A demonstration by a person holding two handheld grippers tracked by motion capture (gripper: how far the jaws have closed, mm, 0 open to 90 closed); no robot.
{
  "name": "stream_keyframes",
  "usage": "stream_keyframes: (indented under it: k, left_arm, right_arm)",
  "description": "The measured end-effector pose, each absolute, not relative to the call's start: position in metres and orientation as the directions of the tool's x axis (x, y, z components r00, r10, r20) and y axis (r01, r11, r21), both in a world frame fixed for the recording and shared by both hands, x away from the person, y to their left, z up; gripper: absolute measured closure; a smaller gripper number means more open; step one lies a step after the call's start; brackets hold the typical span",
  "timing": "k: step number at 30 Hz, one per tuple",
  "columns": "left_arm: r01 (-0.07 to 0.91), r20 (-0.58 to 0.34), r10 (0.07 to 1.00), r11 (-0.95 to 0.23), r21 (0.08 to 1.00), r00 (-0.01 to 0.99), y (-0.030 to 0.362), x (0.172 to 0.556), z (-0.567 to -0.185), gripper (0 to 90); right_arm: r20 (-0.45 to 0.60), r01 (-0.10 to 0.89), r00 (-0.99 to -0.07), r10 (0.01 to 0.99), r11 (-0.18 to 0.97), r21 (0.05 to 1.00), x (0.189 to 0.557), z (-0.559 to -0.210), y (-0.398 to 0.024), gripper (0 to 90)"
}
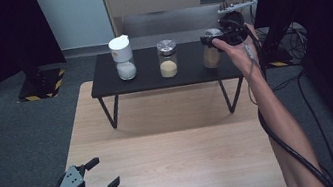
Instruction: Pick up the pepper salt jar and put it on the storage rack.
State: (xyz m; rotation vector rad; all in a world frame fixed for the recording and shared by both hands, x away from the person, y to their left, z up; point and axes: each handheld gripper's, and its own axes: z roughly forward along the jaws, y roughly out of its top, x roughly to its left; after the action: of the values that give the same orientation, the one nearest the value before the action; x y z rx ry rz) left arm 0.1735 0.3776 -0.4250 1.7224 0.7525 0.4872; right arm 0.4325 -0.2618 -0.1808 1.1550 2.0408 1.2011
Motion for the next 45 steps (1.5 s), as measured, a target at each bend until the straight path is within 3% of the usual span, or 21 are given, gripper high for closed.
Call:
stream_keyframes:
  k: [45]
  left_arm:
    - [0.232, -0.053, 0.701, -0.163, 0.959, 0.712, 0.377, 0.173, -0.425, 1.0]
  right_arm:
    - [0.033, 0.428, -0.512, 0.859, 0.221, 0.876, 0.439, -0.201, -0.267, 35.3]
